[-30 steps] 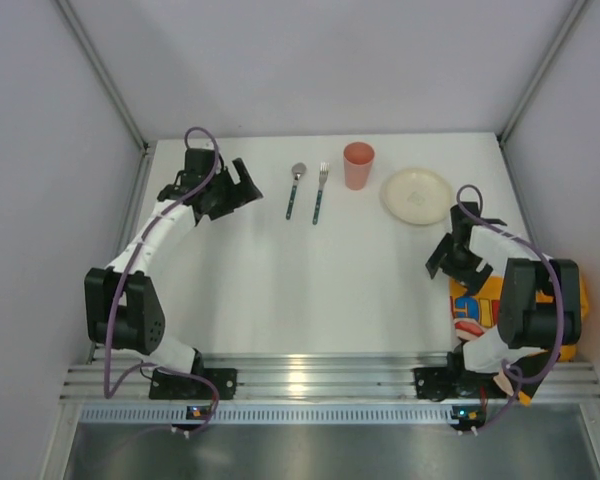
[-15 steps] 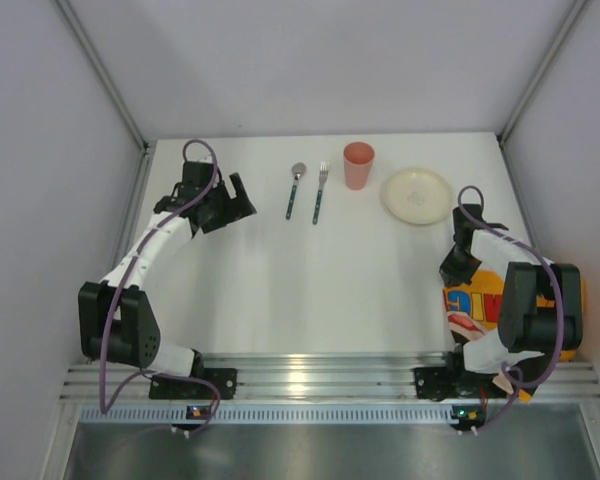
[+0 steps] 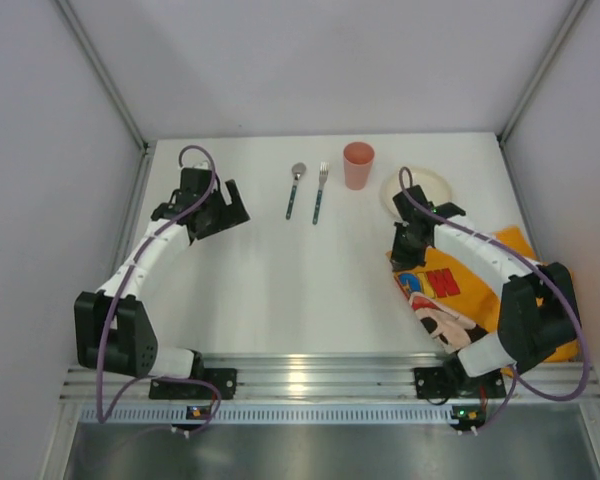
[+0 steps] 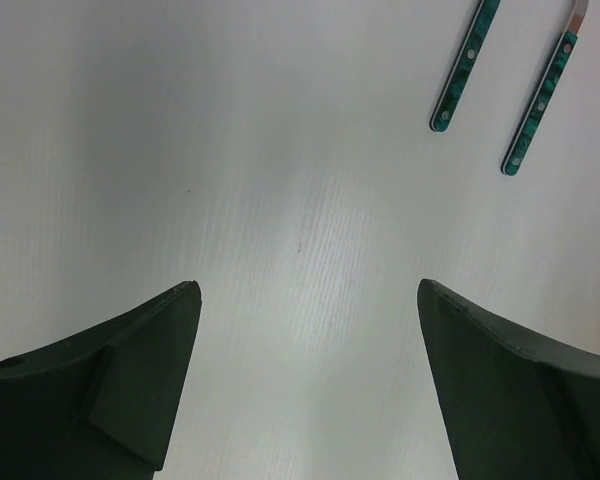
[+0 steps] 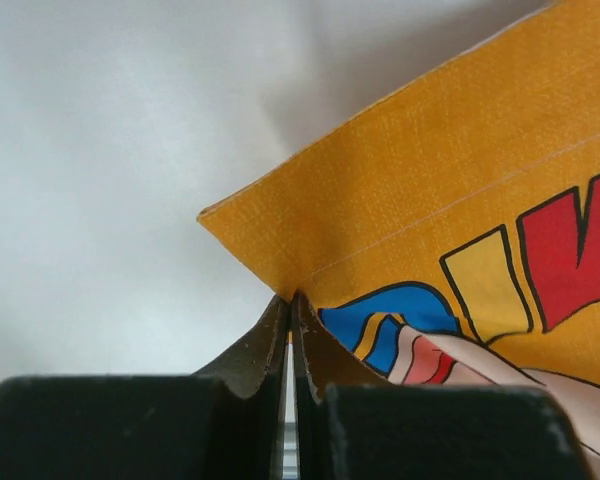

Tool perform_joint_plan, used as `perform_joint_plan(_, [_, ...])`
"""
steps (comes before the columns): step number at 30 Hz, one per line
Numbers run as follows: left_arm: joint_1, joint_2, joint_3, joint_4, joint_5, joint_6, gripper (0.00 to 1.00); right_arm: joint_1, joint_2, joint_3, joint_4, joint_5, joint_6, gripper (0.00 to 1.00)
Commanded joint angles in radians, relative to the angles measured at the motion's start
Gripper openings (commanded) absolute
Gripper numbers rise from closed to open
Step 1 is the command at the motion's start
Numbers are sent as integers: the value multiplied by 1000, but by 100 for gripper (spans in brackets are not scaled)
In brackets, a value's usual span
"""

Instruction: Set the dinner table for one person

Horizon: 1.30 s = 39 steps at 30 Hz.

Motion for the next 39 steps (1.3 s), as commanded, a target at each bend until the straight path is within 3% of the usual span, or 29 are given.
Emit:
perform_joint_plan(1, [0, -61, 7, -8, -49, 18, 95, 106, -61, 135, -67, -114, 72, 0])
perform_joint_plan(11, [2, -107, 30, -49, -136, 21, 95, 486, 258, 570, -203, -212, -19, 0])
perform_joint_plan(19, [5, -193, 30, -75, -282, 32, 96, 670, 458, 897, -322, -296, -174, 0])
perform_joint_plan(25, [36, -219, 21, -105, -317, 53, 98, 778, 538, 1031, -337, -431, -344, 0])
perform_joint_plan(31, [83, -217, -4, -77, -279, 93, 98, 808, 496, 973, -319, -494, -405, 0])
perform_joint_plan(32, [85, -214, -7, -66, -262, 95, 98, 813, 475, 964, -320, -465, -417, 33])
perform_joint_plan(34, [89, -195, -22, -34, -193, 107, 98, 822, 446, 927, -328, -415, -421, 71])
perform_joint_plan(35, [89, -185, -25, 5, -85, 113, 98, 822, 411, 916, -332, -328, -414, 99])
perform_joint_plan(37, [88, -129, -32, 46, 81, 136, 98, 815, 369, 874, -346, -217, -385, 100])
perform_joint_plan(38, [79, -101, -32, 87, 240, 144, 98, 807, 328, 858, -361, -121, -371, 100])
perform_joint_plan(39, [63, -37, -22, 87, 279, 147, 98, 793, 306, 840, -366, -84, -356, 100])
